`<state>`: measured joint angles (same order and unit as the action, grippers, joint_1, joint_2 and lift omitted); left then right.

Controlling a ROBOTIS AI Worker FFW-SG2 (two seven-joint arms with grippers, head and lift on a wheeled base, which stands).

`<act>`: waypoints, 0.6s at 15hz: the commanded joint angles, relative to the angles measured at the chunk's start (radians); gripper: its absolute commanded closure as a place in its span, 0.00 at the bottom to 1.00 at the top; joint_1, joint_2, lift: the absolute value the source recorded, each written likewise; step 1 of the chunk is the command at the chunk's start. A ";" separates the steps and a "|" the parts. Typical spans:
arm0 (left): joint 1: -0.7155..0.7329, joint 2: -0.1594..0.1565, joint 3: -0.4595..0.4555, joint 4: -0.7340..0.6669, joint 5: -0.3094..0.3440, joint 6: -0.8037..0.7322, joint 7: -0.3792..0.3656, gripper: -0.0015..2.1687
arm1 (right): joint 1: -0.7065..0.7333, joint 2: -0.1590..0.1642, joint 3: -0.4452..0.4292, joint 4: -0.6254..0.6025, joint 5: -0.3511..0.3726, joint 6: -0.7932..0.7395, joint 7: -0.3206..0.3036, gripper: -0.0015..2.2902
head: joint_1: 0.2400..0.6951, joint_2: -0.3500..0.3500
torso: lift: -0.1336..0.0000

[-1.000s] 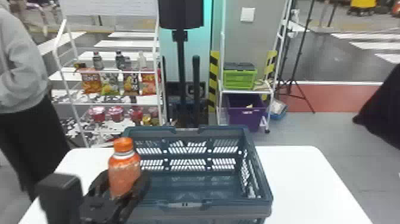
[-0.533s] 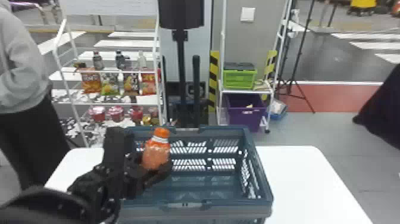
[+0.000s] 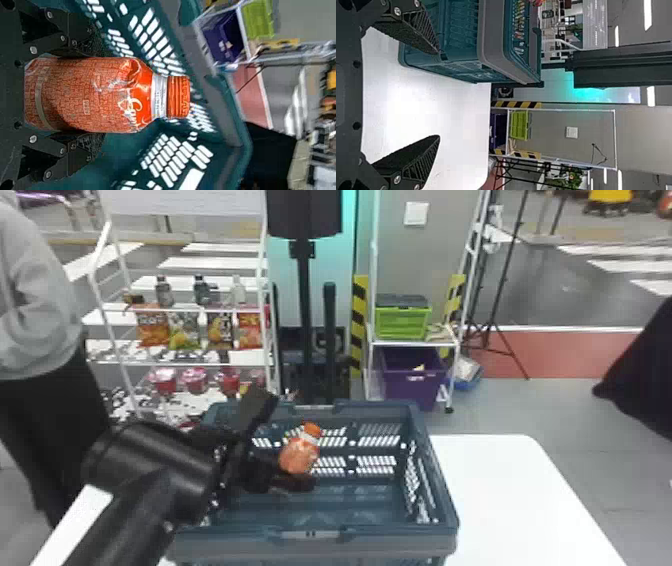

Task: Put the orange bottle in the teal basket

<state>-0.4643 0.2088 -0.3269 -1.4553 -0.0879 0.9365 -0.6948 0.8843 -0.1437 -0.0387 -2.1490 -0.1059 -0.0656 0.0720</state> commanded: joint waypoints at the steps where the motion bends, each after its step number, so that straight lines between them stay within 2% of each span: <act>1: -0.076 -0.054 -0.050 0.164 -0.131 -0.041 -0.065 0.24 | -0.005 0.000 -0.006 0.009 -0.008 0.000 0.000 0.06 | 0.57 0.50 | 1.00; 2: -0.093 -0.103 -0.047 0.240 -0.228 -0.100 -0.111 0.24 | -0.007 0.000 -0.004 0.011 -0.008 0.000 0.000 0.06 | 0.57 0.50 | 1.00; 4: -0.134 -0.160 -0.037 0.375 -0.322 -0.173 -0.150 0.24 | -0.016 -0.002 -0.006 0.020 -0.008 0.004 0.000 0.06 | 0.57 0.50 | 1.00; 6: -0.160 -0.211 -0.015 0.472 -0.461 -0.222 -0.186 0.23 | -0.021 -0.002 -0.006 0.026 -0.015 0.004 0.000 0.06 | 0.57 0.50 | 1.00; 7: -0.160 -0.211 -0.015 0.494 -0.509 -0.256 -0.193 0.23 | -0.022 -0.002 -0.007 0.029 -0.014 0.004 0.000 0.06 | 0.57 0.50 | 1.00; 9: -0.168 -0.211 -0.015 0.527 -0.530 -0.259 -0.203 0.20 | -0.025 -0.002 -0.007 0.035 -0.015 0.000 0.000 0.06 | 0.57 0.50 | 1.00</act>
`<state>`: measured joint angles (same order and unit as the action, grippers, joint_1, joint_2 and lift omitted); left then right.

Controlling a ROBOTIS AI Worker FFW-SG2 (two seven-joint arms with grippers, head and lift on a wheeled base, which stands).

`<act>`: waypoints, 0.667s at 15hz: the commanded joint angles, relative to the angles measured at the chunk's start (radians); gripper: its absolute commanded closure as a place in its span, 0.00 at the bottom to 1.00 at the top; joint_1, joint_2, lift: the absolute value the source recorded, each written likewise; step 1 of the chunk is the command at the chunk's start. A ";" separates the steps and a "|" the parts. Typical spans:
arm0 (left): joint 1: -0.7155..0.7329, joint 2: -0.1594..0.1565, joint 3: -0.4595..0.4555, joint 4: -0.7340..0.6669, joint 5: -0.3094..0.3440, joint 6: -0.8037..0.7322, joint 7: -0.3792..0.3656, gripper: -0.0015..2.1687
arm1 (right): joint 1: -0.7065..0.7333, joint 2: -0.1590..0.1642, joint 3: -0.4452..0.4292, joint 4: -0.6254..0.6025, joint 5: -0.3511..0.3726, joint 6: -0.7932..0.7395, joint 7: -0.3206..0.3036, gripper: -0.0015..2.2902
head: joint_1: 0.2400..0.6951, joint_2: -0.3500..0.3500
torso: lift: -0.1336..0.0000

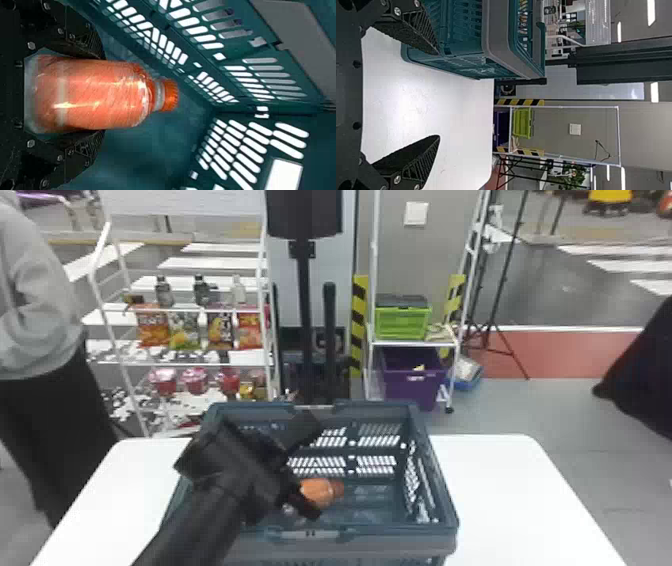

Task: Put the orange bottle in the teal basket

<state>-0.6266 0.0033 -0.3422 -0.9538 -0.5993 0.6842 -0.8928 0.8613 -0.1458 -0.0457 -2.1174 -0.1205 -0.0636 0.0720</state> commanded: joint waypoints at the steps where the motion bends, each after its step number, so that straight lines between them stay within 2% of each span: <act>1: -0.005 -0.006 0.005 0.027 -0.019 -0.007 0.002 0.20 | -0.005 0.000 0.000 0.007 -0.001 -0.001 0.000 0.06 | 0.57 0.50 | 1.00; 4: 0.021 -0.006 0.049 -0.002 -0.008 -0.007 0.029 0.08 | -0.008 0.002 0.000 0.011 -0.001 0.002 0.000 0.06 | 0.57 0.50 | 1.00; 6: 0.074 -0.006 0.097 -0.129 -0.008 -0.001 0.032 0.07 | -0.007 0.002 0.000 0.010 -0.001 0.002 0.000 0.06 | 0.57 0.50 | 1.00; 10: 0.177 -0.006 0.144 -0.413 -0.002 0.128 -0.006 0.07 | -0.005 0.005 0.000 0.005 -0.001 0.002 0.000 0.06 | 0.57 0.50 | 1.00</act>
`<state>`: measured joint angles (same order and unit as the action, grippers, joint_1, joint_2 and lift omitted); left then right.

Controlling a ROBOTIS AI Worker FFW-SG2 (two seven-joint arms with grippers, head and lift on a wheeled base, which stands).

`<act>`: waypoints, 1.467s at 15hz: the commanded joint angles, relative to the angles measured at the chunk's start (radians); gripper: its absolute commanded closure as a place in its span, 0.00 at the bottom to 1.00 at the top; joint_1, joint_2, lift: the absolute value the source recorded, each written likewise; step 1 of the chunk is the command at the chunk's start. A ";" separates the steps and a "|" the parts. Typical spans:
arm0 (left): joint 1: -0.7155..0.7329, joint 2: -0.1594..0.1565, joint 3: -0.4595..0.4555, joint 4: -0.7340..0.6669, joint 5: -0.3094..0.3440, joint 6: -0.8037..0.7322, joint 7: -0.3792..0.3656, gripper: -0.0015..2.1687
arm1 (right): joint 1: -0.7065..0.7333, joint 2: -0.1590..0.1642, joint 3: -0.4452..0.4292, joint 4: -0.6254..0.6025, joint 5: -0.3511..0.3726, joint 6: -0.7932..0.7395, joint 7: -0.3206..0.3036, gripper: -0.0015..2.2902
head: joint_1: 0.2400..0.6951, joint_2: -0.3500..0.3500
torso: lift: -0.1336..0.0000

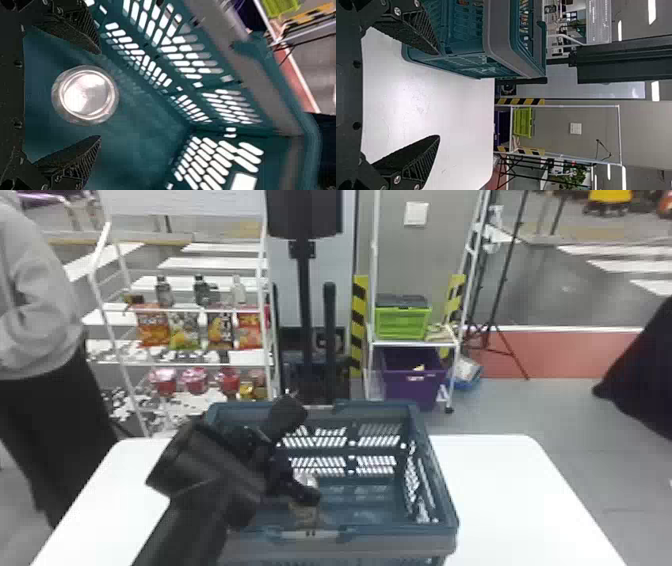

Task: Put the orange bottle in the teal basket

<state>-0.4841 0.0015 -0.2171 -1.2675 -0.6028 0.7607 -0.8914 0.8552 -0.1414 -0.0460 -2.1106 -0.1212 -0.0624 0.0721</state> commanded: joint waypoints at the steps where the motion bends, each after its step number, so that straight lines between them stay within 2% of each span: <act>1: 0.056 -0.004 0.028 -0.158 0.002 0.082 -0.017 0.07 | 0.001 0.002 0.000 -0.003 0.000 0.000 0.000 0.06 | 0.57 0.50 | 1.00; 4: 0.144 -0.004 0.091 -0.363 0.015 0.156 -0.040 0.07 | 0.001 0.002 0.000 -0.008 0.000 0.000 0.000 0.06 | 0.57 0.50 | 1.00; 6: 0.222 -0.004 0.166 -0.520 0.097 0.208 -0.023 0.07 | 0.001 0.000 0.000 -0.009 0.000 0.000 0.000 0.06 | 0.57 0.50 | 1.00; 10: 0.432 -0.004 0.283 -0.811 0.245 0.245 0.103 0.07 | 0.001 -0.010 0.000 -0.031 -0.008 0.003 0.000 0.06 | 0.57 0.50 | 1.00; 13: 0.633 -0.004 0.329 -1.020 0.308 0.223 0.197 0.07 | -0.004 -0.030 0.003 -0.035 -0.021 0.006 0.002 0.06 | 0.57 0.50 | 1.00; 15: 0.786 -0.004 0.374 -1.115 0.405 0.046 0.255 0.07 | -0.007 -0.047 0.009 -0.040 -0.037 0.003 0.002 0.06 | 0.57 0.50 | 1.00; 18: 0.958 -0.004 0.415 -1.167 0.532 -0.169 0.281 0.07 | -0.008 -0.066 0.014 -0.048 -0.052 -0.003 0.003 0.06 | 0.57 0.50 | 1.00; 20: 1.079 -0.004 0.412 -1.165 0.572 -0.439 0.304 0.07 | -0.005 -0.079 0.020 -0.057 -0.061 -0.009 0.003 0.06 | 0.57 0.50 | 1.00; 22: 1.191 -0.004 0.398 -1.110 0.603 -0.737 0.358 0.07 | 0.001 -0.089 0.021 -0.062 -0.066 -0.018 0.003 0.06 | 0.57 0.50 | 1.00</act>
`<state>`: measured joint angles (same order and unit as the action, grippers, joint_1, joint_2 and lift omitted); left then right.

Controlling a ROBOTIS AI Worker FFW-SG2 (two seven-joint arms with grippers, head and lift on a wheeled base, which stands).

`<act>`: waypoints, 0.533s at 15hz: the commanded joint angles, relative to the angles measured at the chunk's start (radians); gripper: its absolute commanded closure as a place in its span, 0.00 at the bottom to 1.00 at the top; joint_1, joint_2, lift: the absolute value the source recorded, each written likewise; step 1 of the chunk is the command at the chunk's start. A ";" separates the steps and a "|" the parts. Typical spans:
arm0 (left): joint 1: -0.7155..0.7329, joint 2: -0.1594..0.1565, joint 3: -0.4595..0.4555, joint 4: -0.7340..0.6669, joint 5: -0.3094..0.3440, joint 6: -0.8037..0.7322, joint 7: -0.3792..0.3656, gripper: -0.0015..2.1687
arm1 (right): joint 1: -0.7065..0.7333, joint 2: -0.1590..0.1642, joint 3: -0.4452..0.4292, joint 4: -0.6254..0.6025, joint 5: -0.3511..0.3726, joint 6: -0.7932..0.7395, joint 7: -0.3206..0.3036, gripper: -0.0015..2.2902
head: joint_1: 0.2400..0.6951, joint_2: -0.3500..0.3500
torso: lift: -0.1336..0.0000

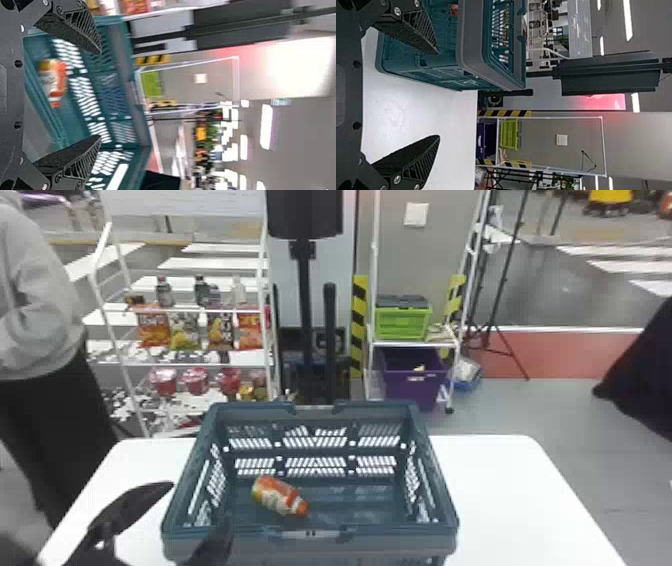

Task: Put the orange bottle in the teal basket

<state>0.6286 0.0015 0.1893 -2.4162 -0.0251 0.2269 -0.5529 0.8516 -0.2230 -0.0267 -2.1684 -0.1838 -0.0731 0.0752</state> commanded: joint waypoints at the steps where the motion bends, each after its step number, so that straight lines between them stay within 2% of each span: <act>1: 0.125 -0.004 -0.019 0.081 0.031 -0.332 0.070 0.07 | 0.007 -0.013 0.002 -0.005 -0.003 -0.010 0.000 0.06 | 0.57 0.50 | 1.00; 3: 0.178 -0.004 -0.057 0.174 0.039 -0.488 0.179 0.07 | 0.010 -0.021 0.005 -0.011 -0.002 -0.010 0.000 0.06 | 0.57 0.50 | 1.00; 5: 0.206 -0.004 -0.108 0.256 0.047 -0.577 0.309 0.07 | 0.015 -0.029 0.008 -0.016 -0.002 -0.010 0.000 0.06 | 0.57 0.50 | 1.00; 8: 0.200 -0.004 -0.143 0.361 0.047 -0.623 0.389 0.07 | 0.020 -0.032 0.010 -0.021 -0.002 -0.010 0.000 0.06 | 0.57 0.50 | 1.00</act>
<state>0.8338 0.0015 0.0612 -2.1024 0.0217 -0.3765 -0.1735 0.8683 -0.2535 -0.0169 -2.1874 -0.1857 -0.0835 0.0751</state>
